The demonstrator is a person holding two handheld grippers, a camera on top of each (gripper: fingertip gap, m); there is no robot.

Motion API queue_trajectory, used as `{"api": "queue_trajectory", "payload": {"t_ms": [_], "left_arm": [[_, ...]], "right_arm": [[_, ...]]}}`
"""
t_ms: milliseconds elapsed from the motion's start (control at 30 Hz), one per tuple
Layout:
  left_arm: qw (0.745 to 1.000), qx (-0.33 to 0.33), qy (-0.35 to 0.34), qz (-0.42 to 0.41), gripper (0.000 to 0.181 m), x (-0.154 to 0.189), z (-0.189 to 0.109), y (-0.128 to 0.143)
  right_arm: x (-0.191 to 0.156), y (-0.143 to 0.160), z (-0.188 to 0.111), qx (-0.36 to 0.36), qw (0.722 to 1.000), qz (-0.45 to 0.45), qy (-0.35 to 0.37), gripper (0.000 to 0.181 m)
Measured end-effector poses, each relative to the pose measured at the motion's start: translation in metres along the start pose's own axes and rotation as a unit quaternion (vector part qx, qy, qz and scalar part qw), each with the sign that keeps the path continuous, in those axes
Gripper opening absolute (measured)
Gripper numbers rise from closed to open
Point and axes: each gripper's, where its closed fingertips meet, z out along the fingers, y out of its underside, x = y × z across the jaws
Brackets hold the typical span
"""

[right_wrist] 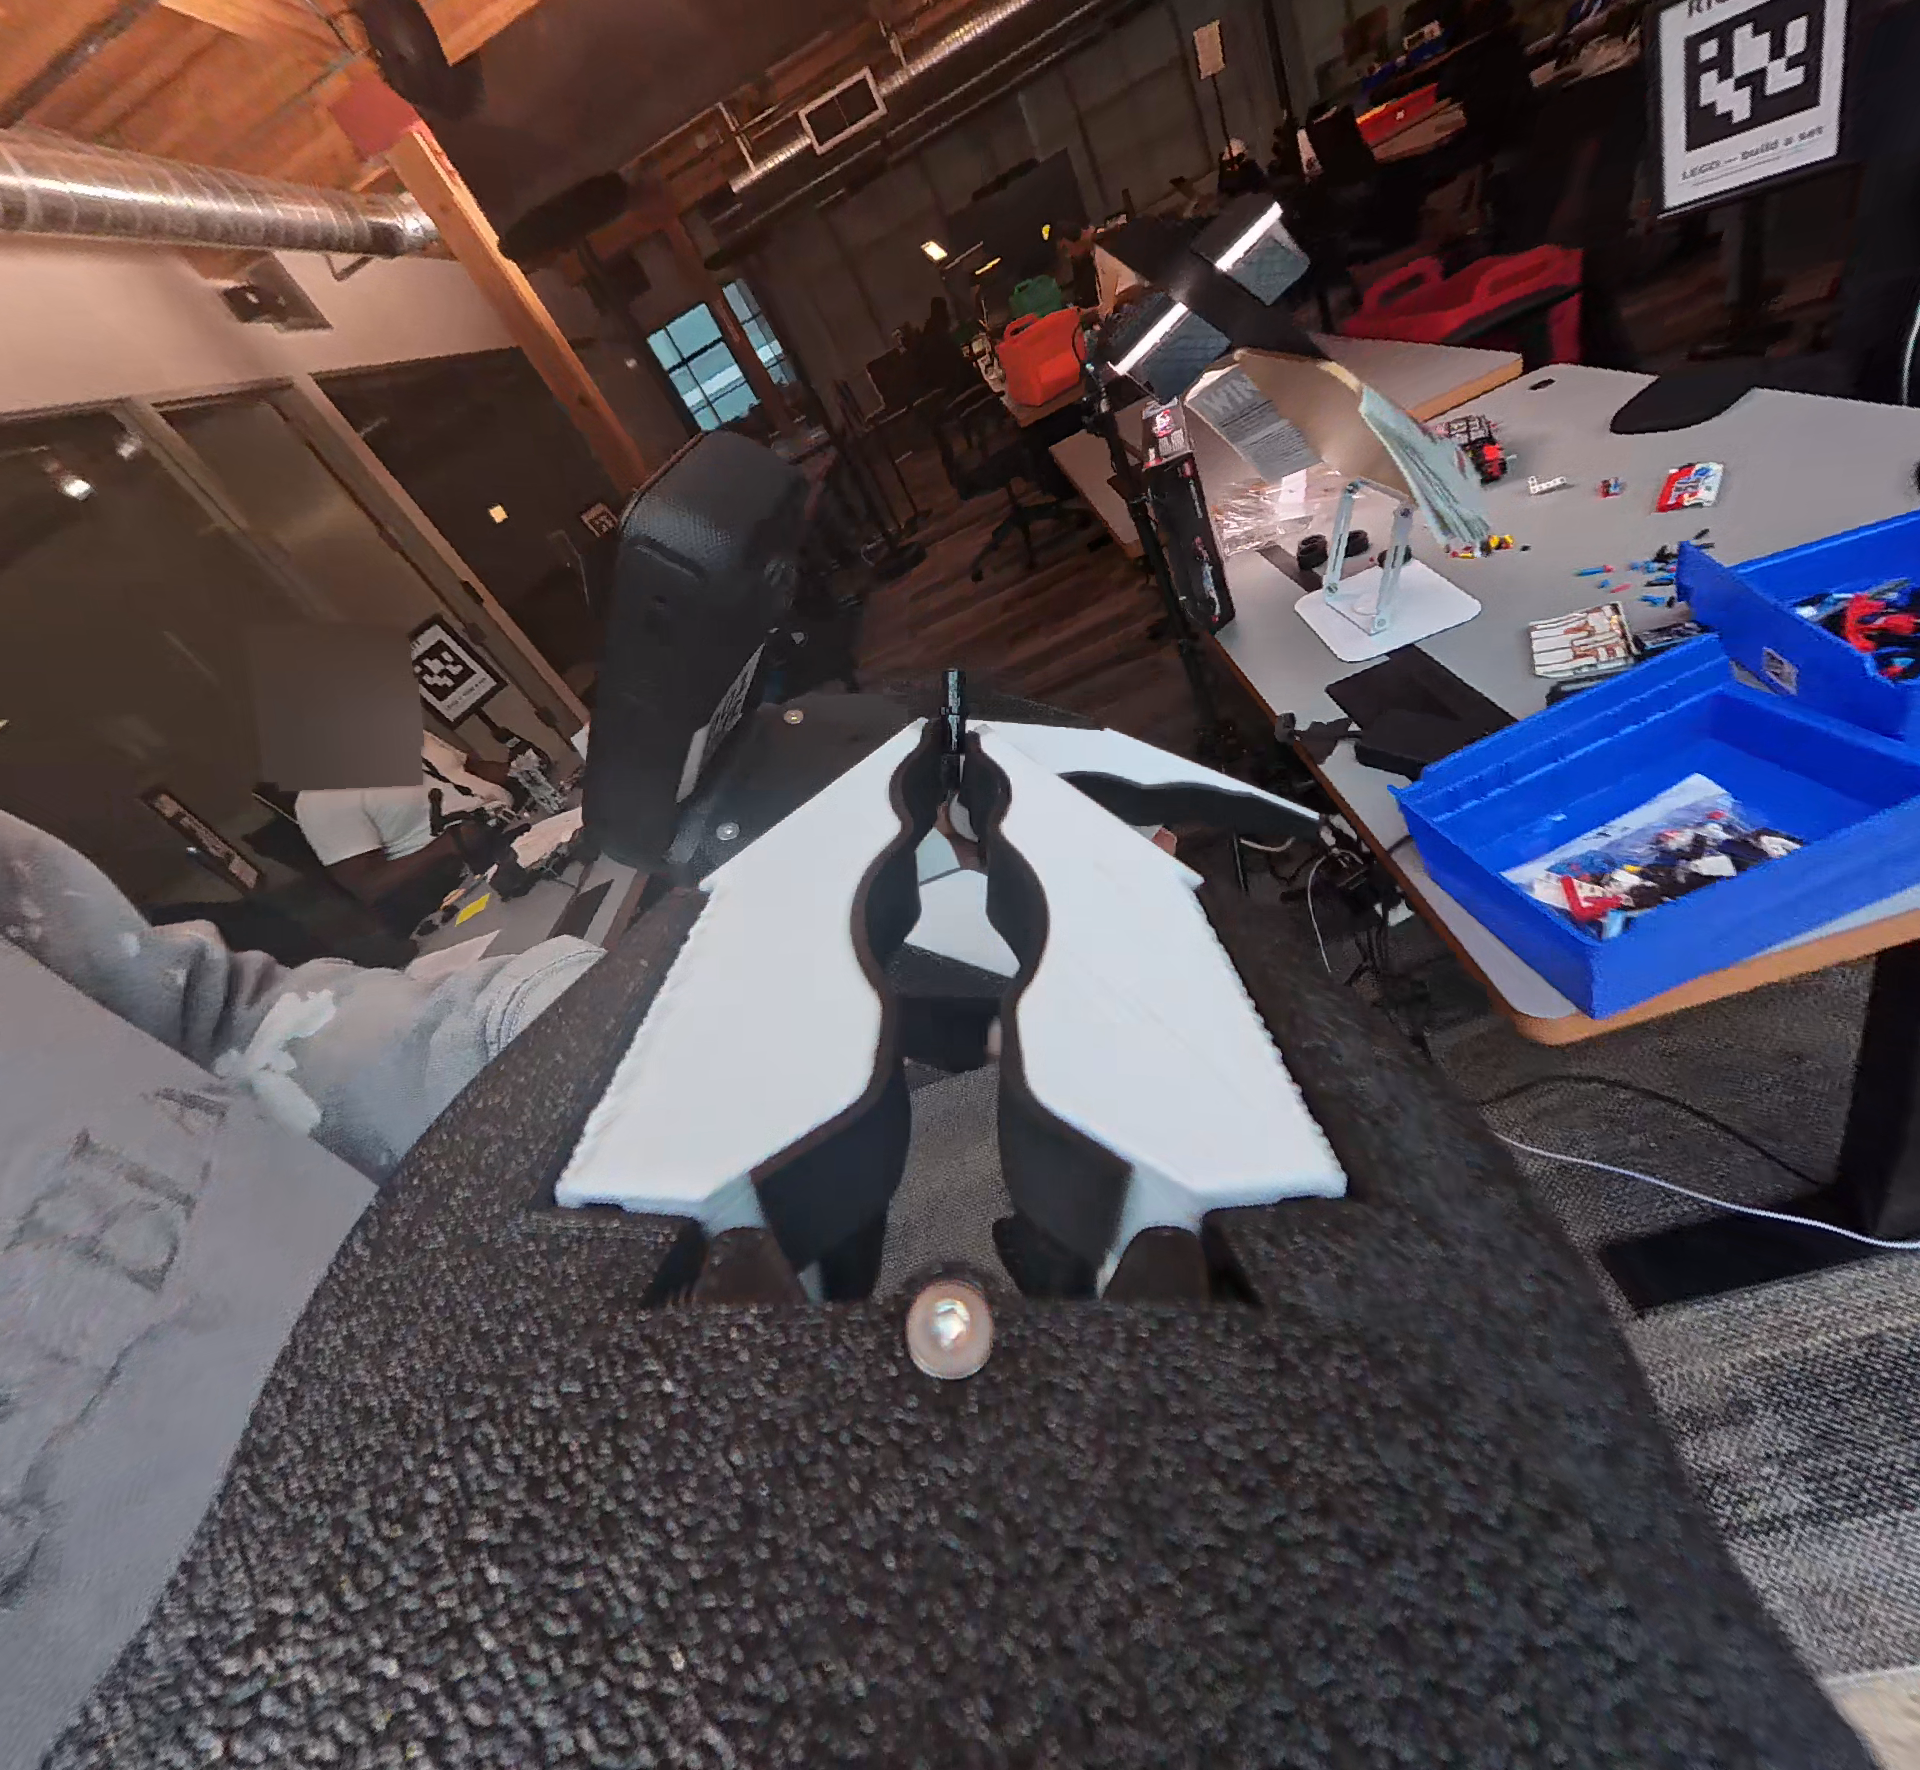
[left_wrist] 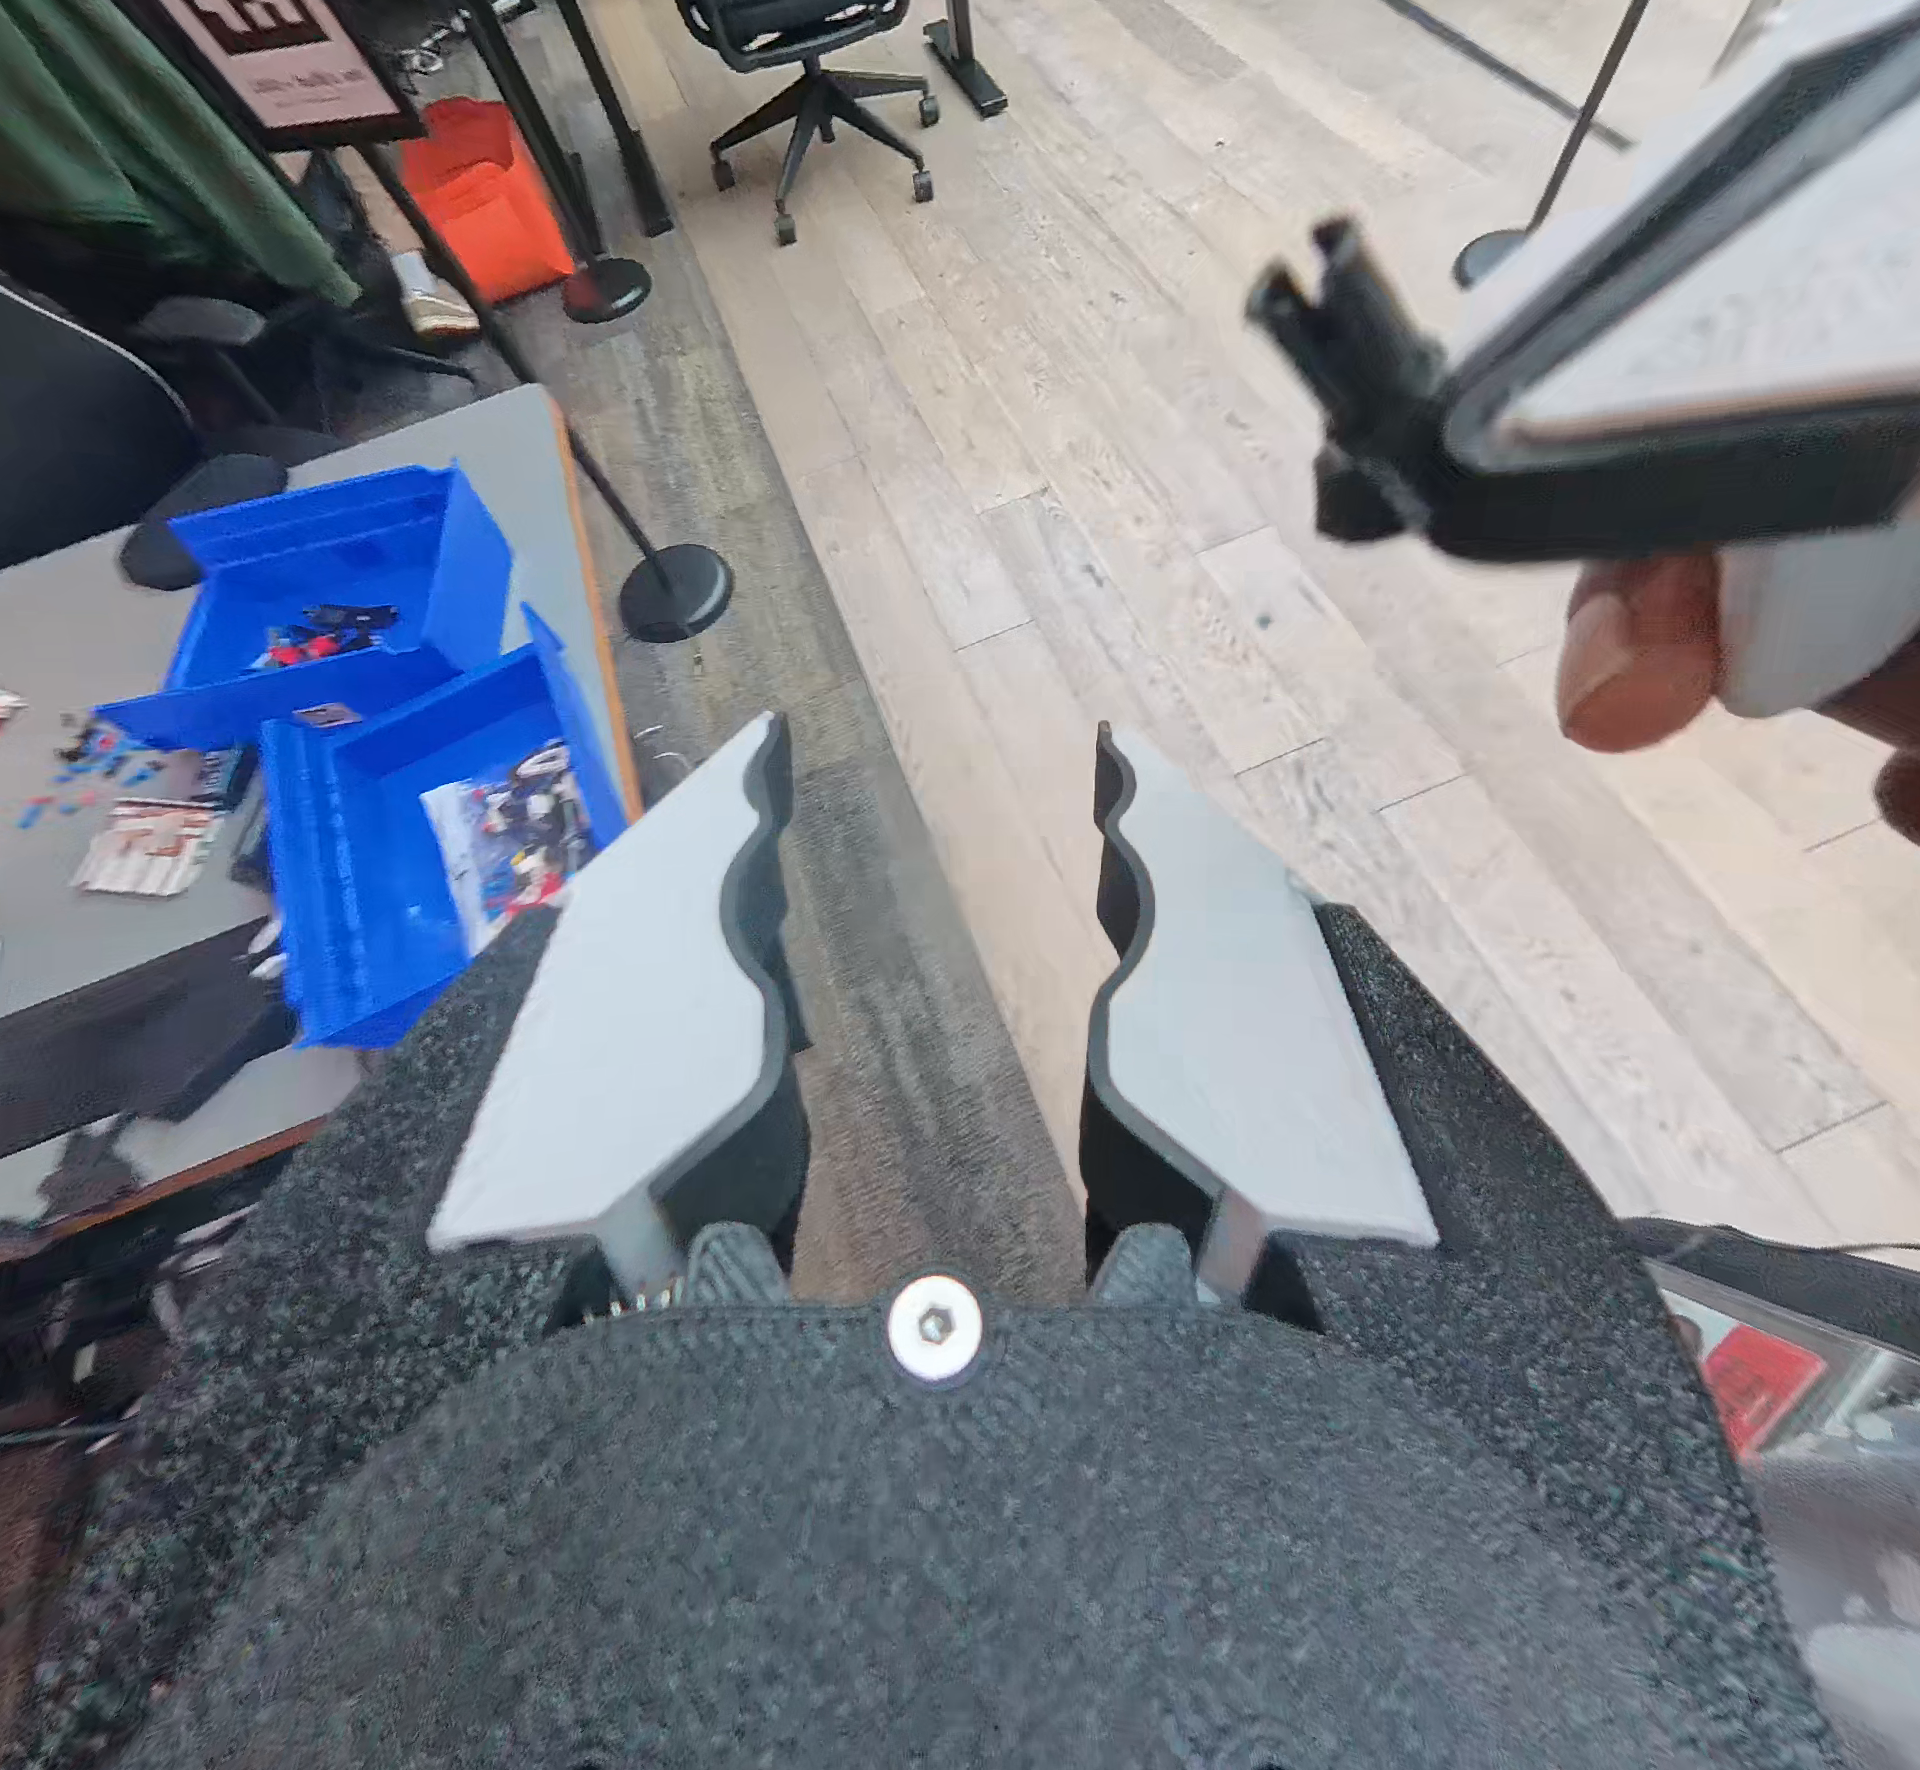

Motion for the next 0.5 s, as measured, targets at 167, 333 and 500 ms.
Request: {"api": "queue_trajectory", "payload": {"t_ms": [167,333,500], "left_arm": [[0.993,0.015,0.037,-0.11,0.058,0.019,0.085,-0.027],[0.988,0.046,0.003,-0.15,0.056,-0.009,0.152,-0.062],[0.986,0.049,-0.023,-0.156,0.053,-0.062,0.231,-0.076]], "right_arm": [[0.106,-0.011,-0.057,-0.028,0.999,0.043,0.002,0.004],[0.216,-0.027,-0.09,-0.055,0.996,0.049,0.044,0.004],[0.327,-0.046,-0.089,-0.051,0.992,0.074,0.083,0.004]]}}
